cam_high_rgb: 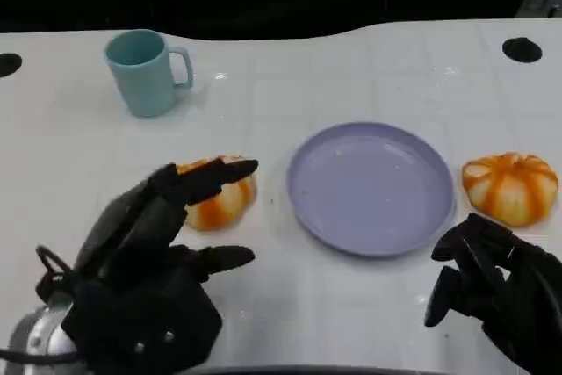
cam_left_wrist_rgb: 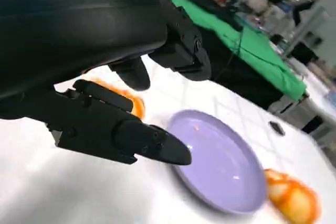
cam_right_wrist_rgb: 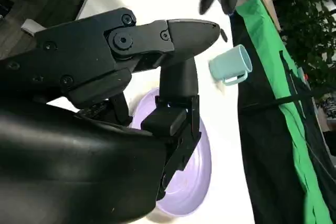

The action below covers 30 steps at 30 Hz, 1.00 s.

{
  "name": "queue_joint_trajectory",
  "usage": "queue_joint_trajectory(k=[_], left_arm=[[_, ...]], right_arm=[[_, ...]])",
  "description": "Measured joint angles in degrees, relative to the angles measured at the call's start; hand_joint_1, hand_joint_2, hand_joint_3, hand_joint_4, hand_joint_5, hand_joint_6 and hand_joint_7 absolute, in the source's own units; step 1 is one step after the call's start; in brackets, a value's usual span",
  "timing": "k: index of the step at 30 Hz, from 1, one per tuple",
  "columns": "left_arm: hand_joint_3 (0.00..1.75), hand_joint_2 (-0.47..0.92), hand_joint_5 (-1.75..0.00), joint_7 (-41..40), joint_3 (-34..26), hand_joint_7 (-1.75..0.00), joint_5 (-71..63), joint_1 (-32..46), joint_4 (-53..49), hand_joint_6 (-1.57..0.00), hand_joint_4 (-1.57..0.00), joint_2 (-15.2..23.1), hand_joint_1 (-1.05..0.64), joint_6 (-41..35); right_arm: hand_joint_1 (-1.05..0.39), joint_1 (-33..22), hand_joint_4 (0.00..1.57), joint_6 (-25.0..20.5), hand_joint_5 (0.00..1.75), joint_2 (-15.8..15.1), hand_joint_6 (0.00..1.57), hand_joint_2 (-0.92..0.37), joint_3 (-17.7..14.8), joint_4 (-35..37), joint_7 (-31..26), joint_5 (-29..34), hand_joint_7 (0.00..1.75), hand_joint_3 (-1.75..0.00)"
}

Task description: Grasp the bread from the table and place it into the plate.

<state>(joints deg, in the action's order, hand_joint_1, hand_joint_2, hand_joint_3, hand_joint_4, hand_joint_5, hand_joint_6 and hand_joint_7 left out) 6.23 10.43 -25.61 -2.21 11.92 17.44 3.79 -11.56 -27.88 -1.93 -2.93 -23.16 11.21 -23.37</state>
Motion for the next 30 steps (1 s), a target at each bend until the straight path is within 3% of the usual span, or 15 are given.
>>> queue_joint_trajectory(k=[7,16,20,24,30], left_arm=[[0.0,0.77,-0.43,-0.15,3.34,0.0,-19.47,-7.0,-0.57,-0.27,0.0,6.47,-0.46,0.33],[0.01,0.75,-0.44,8.87,8.34,-0.01,-27.8,-14.12,-4.76,-0.27,-0.05,7.13,-0.42,-4.73],[0.0,0.75,-0.44,10.91,10.3,-0.01,-27.76,-17.02,-9.75,-0.28,-0.1,6.0,-0.42,-6.06],[0.0,0.77,-0.33,11.82,12.46,0.0,-27.64,-21.82,-17.97,-0.28,-0.14,3.52,-0.44,-7.58],[0.0,0.79,-0.26,9.85,15.73,0.0,-27.87,-28.49,-32.16,-0.22,-0.08,-1.21,-0.5,-11.01]], right_arm=[[-0.45,-0.23,0.65,-0.88,1.75,0.0,0.54,-0.92,0.14,-0.78,-0.46,-0.35,1.57,-0.35],[-0.45,-0.59,0.64,-0.97,1.75,-0.03,0.51,-0.92,0.19,-1.76,-0.3,-0.58,1.6,-0.37],[-0.45,-0.7,0.65,-0.96,1.75,-0.04,0.51,-0.92,0.18,-1.84,-0.14,-0.66,1.61,-0.37],[-0.45,-0.83,0.65,-1.0,1.75,-0.09,0.52,-0.92,0.29,-2.13,-0.12,-0.64,1.61,-0.37],[-0.45,-1.13,0.65,-1.02,1.75,-0.16,0.52,-0.92,0.38,-2.42,-0.1,-0.65,1.61,-0.38]])
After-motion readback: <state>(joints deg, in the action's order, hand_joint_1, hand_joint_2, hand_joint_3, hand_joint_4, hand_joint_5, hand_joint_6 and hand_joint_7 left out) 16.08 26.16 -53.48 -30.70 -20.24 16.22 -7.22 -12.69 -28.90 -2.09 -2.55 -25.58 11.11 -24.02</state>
